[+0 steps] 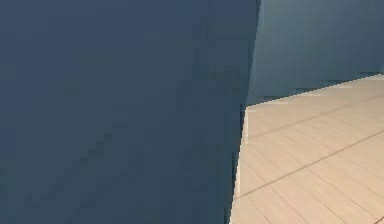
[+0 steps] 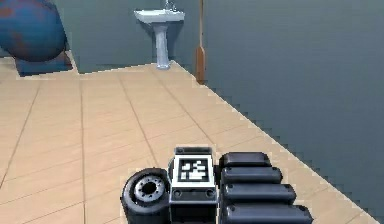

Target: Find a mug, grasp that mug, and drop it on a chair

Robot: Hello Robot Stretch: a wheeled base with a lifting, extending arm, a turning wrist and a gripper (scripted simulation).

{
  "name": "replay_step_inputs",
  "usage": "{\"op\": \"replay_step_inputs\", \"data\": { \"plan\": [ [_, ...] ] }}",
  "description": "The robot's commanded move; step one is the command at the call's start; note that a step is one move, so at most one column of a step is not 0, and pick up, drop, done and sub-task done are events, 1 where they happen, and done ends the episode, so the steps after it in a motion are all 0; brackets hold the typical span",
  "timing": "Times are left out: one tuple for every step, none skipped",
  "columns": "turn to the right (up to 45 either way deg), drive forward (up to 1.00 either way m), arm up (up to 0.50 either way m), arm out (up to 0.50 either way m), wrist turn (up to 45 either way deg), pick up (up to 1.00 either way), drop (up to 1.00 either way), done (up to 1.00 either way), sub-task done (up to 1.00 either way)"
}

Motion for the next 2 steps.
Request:
{"op": "replay_step_inputs", "data": {
  "plan": [
    [45.0, 0.00, 0.00, 0.00, 0.0, 0.00, 0.00, 0.00, 0.00],
    [45.0, 0.00, 0.00, 0.00, 0.0, 0.00, 0.00, 0.00, 0.00]
  ]
}}
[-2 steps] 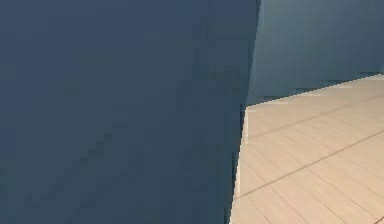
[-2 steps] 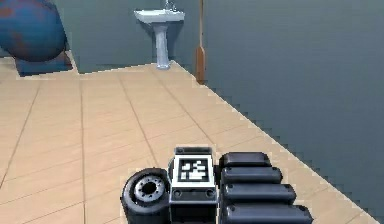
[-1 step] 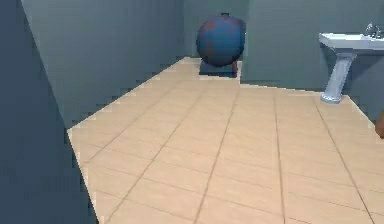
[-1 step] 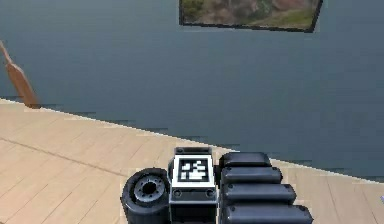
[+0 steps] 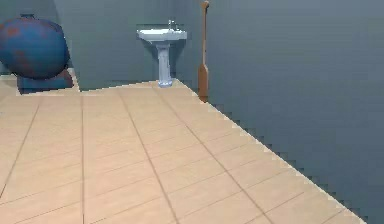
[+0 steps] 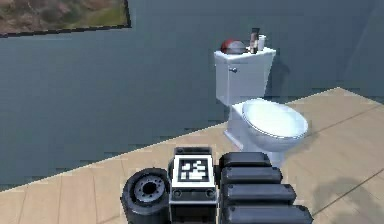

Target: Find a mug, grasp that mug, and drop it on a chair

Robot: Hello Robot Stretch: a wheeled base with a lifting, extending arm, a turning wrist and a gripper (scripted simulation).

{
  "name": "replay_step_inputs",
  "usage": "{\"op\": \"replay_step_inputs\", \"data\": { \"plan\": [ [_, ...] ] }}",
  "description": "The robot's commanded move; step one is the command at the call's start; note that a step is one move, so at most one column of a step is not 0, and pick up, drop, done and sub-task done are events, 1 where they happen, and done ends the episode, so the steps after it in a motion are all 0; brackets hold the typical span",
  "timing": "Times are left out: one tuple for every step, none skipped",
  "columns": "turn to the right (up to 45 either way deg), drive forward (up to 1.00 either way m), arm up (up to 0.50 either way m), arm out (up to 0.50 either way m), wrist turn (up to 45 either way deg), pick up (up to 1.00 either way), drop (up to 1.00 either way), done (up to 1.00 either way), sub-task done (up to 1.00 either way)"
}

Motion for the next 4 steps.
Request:
{"op": "replay_step_inputs", "data": {
  "plan": [
    [45.0, 0.00, 0.00, 0.00, 0.0, 0.00, 0.00, 0.00, 0.00],
    [0.0, 0.20, 0.00, 0.00, 0.0, 0.00, 0.00, 0.00, 0.00],
    [-45.0, 0.00, 0.00, 0.00, 0.0, 0.00, 0.00, 0.00, 0.00],
    [-42.0, 0.00, 0.00, 0.00, 0.0, 0.00, 0.00, 0.00, 0.00]
  ]
}}
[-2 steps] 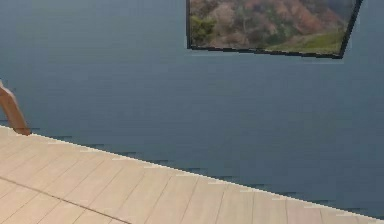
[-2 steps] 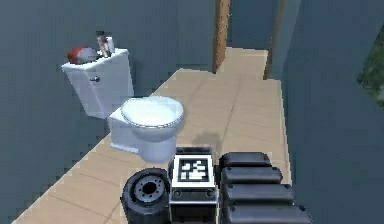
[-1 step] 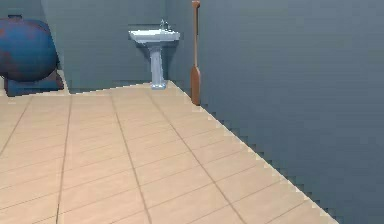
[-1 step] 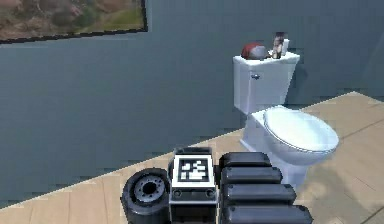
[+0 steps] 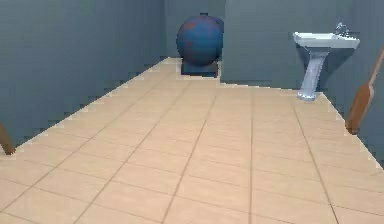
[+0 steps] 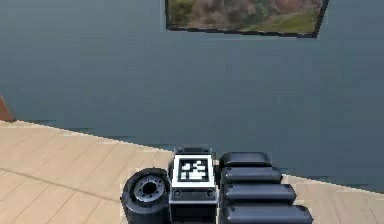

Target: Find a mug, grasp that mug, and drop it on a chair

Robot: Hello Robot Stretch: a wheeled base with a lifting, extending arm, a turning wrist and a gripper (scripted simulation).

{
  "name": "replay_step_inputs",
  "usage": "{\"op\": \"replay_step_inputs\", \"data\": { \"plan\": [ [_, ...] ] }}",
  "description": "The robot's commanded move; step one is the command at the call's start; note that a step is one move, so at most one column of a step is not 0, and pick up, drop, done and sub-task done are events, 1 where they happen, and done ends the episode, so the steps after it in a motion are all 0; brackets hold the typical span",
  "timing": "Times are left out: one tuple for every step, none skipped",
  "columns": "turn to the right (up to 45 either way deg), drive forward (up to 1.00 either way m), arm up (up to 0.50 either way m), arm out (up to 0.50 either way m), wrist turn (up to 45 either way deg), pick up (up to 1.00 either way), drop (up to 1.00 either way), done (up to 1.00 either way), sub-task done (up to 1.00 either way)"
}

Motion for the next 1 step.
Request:
{"op": "replay_step_inputs", "data": {
  "plan": [
    [0.0, 0.40, 0.00, 0.00, 0.0, 0.00, 0.00, 0.00, 0.00]
  ]
}}
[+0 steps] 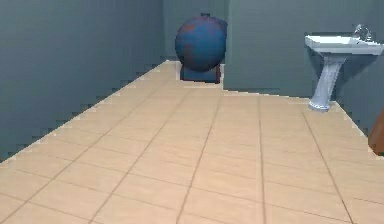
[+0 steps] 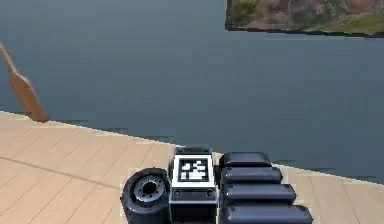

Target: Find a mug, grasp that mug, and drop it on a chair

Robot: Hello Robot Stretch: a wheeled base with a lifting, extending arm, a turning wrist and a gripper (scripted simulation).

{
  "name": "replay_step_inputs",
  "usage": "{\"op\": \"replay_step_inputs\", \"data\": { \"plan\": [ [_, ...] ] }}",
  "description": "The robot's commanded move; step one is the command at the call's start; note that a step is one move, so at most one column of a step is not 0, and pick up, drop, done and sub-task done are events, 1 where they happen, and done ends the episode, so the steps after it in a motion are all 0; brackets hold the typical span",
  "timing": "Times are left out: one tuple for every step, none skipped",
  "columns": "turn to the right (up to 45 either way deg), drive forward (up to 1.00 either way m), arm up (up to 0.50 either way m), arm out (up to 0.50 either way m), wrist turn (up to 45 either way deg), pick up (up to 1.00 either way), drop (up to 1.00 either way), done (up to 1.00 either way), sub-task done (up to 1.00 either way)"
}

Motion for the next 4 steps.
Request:
{"op": "replay_step_inputs", "data": {
  "plan": [
    [-33.0, 0.00, 0.00, 0.00, 0.0, 0.00, 0.00, 0.00, 0.00],
    [0.0, 0.30, 0.00, 0.00, 0.0, 0.00, 0.00, 0.00, 0.00],
    [-30.0, 0.00, 0.00, 0.00, 0.0, 0.00, 0.00, 0.00, 0.00],
    [0.0, 1.00, 0.00, 0.00, 0.0, 0.00, 0.00, 0.00, 0.00]
  ]
}}
